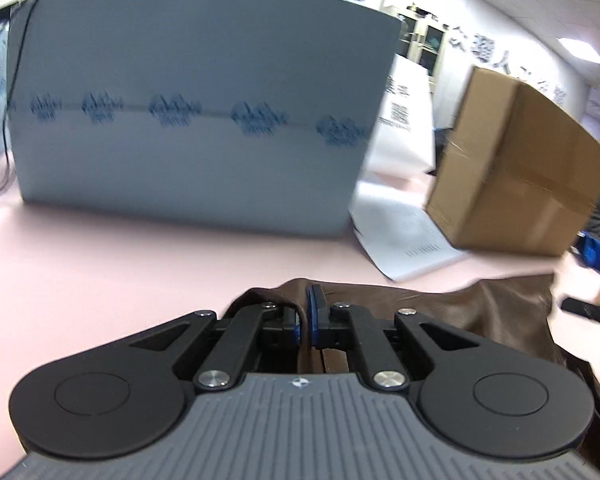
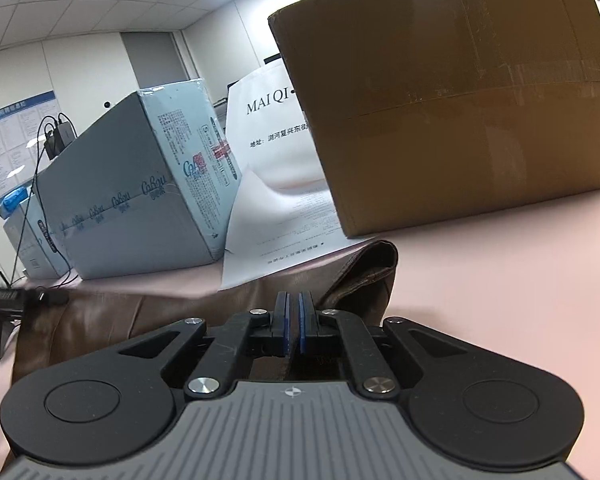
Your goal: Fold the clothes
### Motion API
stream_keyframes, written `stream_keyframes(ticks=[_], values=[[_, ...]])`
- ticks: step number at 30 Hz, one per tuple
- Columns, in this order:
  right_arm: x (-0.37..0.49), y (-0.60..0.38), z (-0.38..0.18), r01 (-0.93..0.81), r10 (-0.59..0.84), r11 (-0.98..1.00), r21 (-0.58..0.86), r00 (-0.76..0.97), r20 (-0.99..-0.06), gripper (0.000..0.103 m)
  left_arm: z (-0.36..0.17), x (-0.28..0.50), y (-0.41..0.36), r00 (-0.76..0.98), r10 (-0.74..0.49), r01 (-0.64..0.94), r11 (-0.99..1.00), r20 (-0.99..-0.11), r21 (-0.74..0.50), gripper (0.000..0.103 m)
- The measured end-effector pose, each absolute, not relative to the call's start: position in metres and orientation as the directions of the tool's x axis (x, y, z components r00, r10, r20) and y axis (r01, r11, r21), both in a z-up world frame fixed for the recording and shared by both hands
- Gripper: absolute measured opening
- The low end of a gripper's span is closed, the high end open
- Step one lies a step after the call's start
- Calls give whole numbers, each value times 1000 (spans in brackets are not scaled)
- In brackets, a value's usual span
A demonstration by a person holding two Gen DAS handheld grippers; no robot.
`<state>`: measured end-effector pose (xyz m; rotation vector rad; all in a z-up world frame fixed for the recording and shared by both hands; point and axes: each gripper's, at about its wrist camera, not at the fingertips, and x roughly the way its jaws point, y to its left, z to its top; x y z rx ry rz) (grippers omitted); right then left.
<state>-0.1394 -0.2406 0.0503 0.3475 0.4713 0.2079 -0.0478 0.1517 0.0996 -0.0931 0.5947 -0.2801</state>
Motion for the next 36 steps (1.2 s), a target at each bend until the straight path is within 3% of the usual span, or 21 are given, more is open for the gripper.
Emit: stream_keyframes(ticks=[3, 6, 12, 15, 18, 20, 21, 25, 28, 31, 33, 34, 35, 36], values=[[-137, -241, 48, -107, 281, 917, 384, 857, -432, 9, 98, -21, 150, 796, -211, 175, 977, -568, -119, 4], [-129, -241, 41, -112, 315, 904, 412, 825, -468, 40, 87, 4, 146, 776, -157, 137, 987, -611, -80, 4], [-110, -239, 19, -100, 363, 880, 464, 772, -522, 39, 53, 29, 145, 710, -117, 136, 990, -695, -29, 5], [-102, -249, 9, -94, 427, 821, 563, 755, -498, 39, 47, 29, 158, 692, -141, 126, 989, -708, -73, 12], [-98, -263, 2, -84, 501, 725, 683, 745, -440, 39, 55, 17, 168, 688, -195, 141, 981, -699, -135, 40], [-98, -267, 1, -71, 496, 711, 700, 757, -426, 39, 64, -6, 162, 732, -184, 172, 982, -656, -84, 73], [-100, -266, 5, -60, 455, 738, 672, 780, -430, 39, 69, -18, 159, 753, -179, 185, 981, -633, -57, 79], [-107, -268, 21, 4, 253, 849, 529, 875, -413, 40, 80, -69, 138, 825, -166, 252, 964, -540, 88, 81], [-94, -273, 18, 35, 219, 878, 477, 857, -466, 42, 73, -83, 130, 811, -180, 261, 963, -556, 69, 81], [-81, -269, 7, 10, 262, 892, 451, 802, -536, 42, 58, -80, 124, 741, -271, 328, 945, -615, -21, 81], [-80, -260, 7, -6, 248, 911, 412, 807, -536, 40, 37, -73, 118, 724, -241, 316, 949, -646, 1, 81], [-79, -257, 7, -28, 264, 914, 405, 799, -540, 22, 27, -70, 115, 722, -215, 301, 953, -658, 18, 82], [-79, -254, 6, -52, 286, 913, 404, 789, -544, 11, 21, -67, 114, 726, -217, 298, 955, -653, 14, 84], [-78, -252, 6, -67, 299, 914, 401, 780, -550, 8, 21, -66, 116, 728, -228, 302, 953, -647, 4, 84]])
